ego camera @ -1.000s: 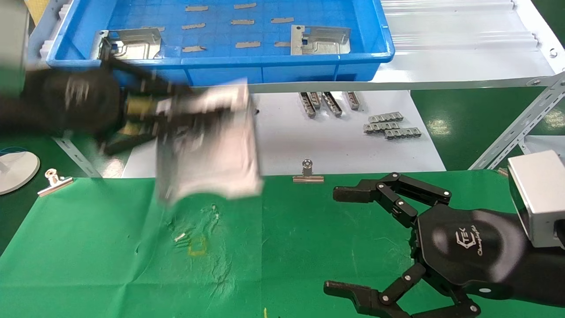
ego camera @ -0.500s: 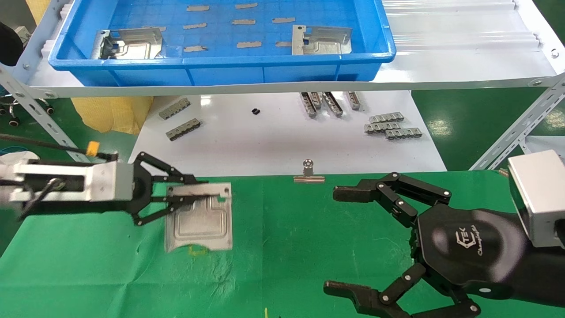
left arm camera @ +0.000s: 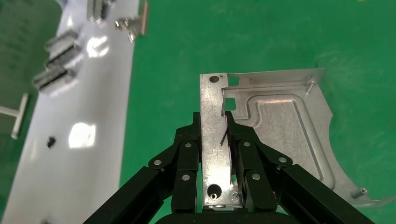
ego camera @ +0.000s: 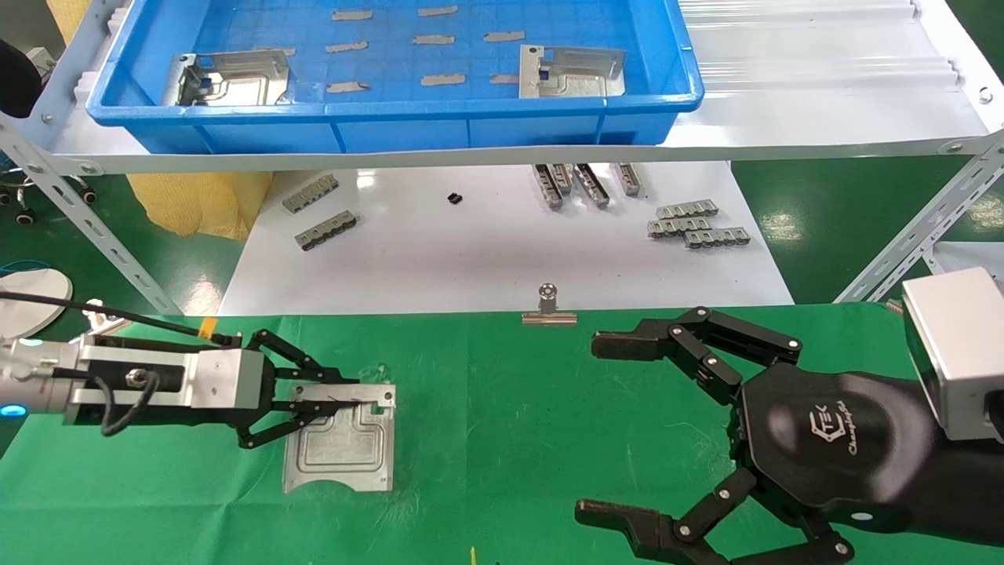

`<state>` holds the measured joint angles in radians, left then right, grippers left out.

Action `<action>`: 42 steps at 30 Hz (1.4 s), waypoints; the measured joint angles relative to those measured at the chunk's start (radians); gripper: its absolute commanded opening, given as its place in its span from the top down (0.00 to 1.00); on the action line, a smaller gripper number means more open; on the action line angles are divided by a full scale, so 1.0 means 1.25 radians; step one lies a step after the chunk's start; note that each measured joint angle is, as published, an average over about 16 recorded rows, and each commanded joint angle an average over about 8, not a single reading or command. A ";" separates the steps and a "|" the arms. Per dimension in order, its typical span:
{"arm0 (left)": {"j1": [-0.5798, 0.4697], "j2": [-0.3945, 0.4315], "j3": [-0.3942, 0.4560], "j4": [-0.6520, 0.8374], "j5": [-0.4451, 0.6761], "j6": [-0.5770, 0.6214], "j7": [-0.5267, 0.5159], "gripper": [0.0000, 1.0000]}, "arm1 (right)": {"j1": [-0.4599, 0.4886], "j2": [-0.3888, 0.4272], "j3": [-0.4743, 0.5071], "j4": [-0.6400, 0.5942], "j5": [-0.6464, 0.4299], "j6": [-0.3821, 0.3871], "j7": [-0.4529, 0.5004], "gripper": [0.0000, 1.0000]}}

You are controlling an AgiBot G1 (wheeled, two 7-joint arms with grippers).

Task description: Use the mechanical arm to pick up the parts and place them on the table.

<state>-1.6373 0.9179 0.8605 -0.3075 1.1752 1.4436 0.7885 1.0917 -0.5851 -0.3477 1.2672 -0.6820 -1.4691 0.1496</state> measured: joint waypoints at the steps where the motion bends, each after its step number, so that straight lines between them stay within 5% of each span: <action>1: -0.001 0.004 0.001 0.009 0.001 -0.001 0.005 0.15 | 0.000 0.000 0.000 0.000 0.000 0.000 0.000 0.00; 3: -0.002 0.011 0.001 0.027 0.003 -0.004 0.015 0.00 | 0.000 0.000 0.000 0.000 0.000 0.000 0.000 0.00; 13: -0.016 0.032 -0.004 0.099 -0.006 0.013 0.024 0.00 | 0.000 0.000 0.000 0.000 0.000 0.000 0.000 0.00; 28: -0.042 0.025 -0.043 0.205 -0.081 0.122 -0.180 0.00 | 0.000 0.000 0.000 0.000 0.000 0.000 0.000 0.00; 42: -0.013 0.009 -0.069 0.149 -0.099 0.118 -0.219 0.00 | 0.000 0.000 0.000 0.000 0.000 0.000 0.000 0.00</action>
<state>-1.6534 0.9289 0.7741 -0.1212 1.0511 1.5913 0.5152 1.0916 -0.5849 -0.3481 1.2667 -0.6814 -1.4688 0.1493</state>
